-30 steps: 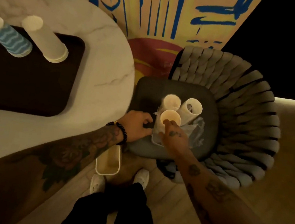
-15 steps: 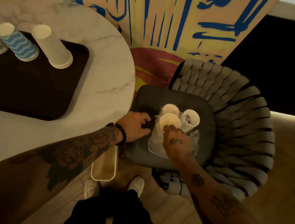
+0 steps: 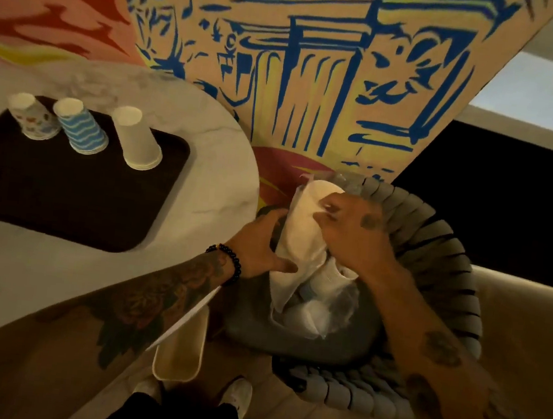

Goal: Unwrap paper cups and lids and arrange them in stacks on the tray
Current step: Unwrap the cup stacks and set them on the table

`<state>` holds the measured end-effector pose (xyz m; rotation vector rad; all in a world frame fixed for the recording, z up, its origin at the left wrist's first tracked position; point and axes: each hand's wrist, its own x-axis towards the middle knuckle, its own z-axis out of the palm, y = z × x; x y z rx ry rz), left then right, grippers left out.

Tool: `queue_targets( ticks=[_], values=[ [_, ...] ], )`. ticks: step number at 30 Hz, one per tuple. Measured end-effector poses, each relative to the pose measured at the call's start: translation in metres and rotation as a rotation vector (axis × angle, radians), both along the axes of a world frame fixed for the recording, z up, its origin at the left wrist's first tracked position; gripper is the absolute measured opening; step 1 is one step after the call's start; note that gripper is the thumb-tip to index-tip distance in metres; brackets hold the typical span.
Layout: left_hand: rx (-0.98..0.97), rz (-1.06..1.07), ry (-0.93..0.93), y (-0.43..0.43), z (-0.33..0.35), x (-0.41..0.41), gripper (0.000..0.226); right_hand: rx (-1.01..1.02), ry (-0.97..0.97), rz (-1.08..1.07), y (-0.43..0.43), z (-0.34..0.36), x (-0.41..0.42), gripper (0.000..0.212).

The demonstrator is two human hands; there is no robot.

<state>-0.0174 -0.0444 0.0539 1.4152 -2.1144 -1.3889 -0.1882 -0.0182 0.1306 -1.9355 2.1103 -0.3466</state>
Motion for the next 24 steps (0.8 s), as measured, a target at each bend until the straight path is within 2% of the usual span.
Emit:
queue_targets(
  ticks=[3, 8, 11, 16, 20, 24],
  values=[
    [-0.027, 0.106, 0.184, -0.002, 0.022, 0.023, 0.106, -0.086, -0.105, 0.037, -0.009, 0.047, 0.024, 0.03],
    [-0.054, 0.251, 0.292, -0.003, 0.048, 0.093, 0.113, -0.122, -0.318, 0.124, -0.019, 0.086, 0.095, 0.027],
    [-0.081, 0.306, 0.271, 0.006, 0.046, 0.129, 0.123, -0.101, -0.406, 0.146, -0.023, 0.084, 0.127, 0.022],
    [-0.135, 0.414, 0.219, 0.027, 0.035, 0.233, 0.121, -0.052, -0.441, 0.294, -0.021, 0.069, 0.233, 0.016],
    [-0.171, 0.484, 0.206, 0.041, 0.028, 0.319, 0.117, 0.0, -0.446, 0.397, -0.017, 0.059, 0.32, 0.022],
    [-0.217, 0.573, 0.201, 0.046, 0.02, 0.39, 0.127, -0.012, -0.545, 0.491, -0.015, 0.058, 0.389, 0.022]
  ],
)
